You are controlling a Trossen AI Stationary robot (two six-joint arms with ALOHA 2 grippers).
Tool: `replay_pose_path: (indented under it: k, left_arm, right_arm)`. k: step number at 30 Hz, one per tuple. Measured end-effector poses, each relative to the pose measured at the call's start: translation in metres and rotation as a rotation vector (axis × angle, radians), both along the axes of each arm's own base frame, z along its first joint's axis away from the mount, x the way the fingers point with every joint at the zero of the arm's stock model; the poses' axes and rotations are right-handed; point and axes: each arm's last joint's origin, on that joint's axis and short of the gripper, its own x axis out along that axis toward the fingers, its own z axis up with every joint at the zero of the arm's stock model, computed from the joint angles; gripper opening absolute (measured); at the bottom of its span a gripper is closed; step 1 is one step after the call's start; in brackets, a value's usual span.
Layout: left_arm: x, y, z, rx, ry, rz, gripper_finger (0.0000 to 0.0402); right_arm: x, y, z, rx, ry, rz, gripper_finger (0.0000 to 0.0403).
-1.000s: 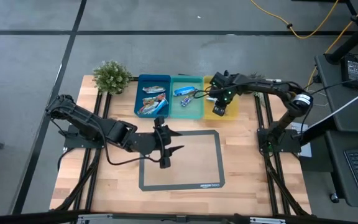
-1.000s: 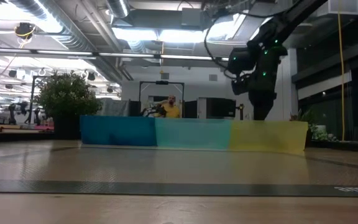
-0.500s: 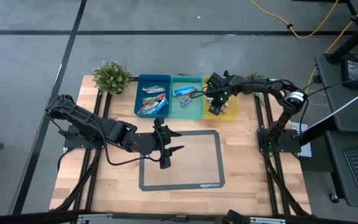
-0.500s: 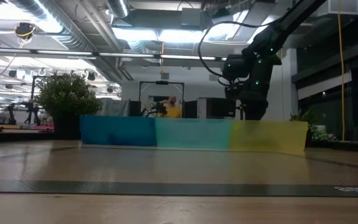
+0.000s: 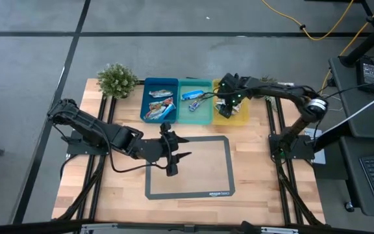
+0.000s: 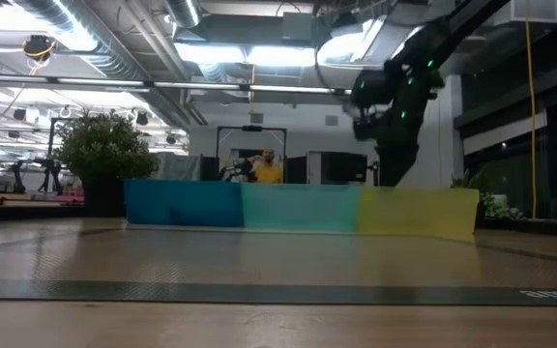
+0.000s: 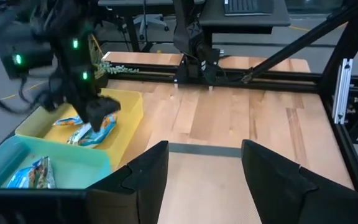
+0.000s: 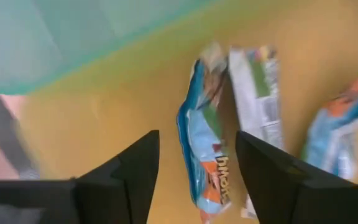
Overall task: Pick and place Granola Bars by type
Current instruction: Return to Home Position
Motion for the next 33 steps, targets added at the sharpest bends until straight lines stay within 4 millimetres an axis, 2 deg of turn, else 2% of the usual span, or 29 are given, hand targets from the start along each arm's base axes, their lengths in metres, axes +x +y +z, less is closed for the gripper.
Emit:
replay_pose_path:
  k: [4,8,14,17,20,25,29,33]
  left_arm:
    - [-0.008,0.005,0.004,-0.02,0.011,0.018,0.0177]
    - [-0.026,0.021,0.016,0.008,0.017,0.123,0.0134]
    - [-0.06,0.051,0.026,0.045,0.107,0.249,0.0016]
    - [-0.078,0.067,0.026,0.033,0.168,0.338,0.0004]
    - [-0.099,0.083,0.024,0.008,0.168,0.416,0.0002]
    - [-0.147,0.104,-0.005,-0.091,0.074,0.433,0.0001]
    - [-0.179,0.114,-0.042,-0.262,-0.146,0.302,0.0001]
    - [-0.199,0.119,-0.086,-0.368,-0.384,0.181,0.0001]
  right_arm:
    - [-0.008,0.012,0.038,-0.078,-0.11,0.018,0.0189]
    - [-0.025,0.039,0.089,-0.183,-0.274,0.067,0.0135]
    - [-0.067,0.092,0.154,-0.316,-0.543,0.167,0.0028]
    - [-0.094,0.118,0.175,-0.37,-0.665,0.188,0.0009]
    - [-0.119,0.137,0.186,-0.406,-0.758,0.199,0.001]
    - [-0.149,0.159,0.187,-0.384,-0.901,0.267,0.0006]
    - [-0.154,0.165,0.175,-0.327,-0.977,0.246,0.0008]
    - [-0.147,0.169,0.163,-0.289,-1.023,0.255,0.0008]
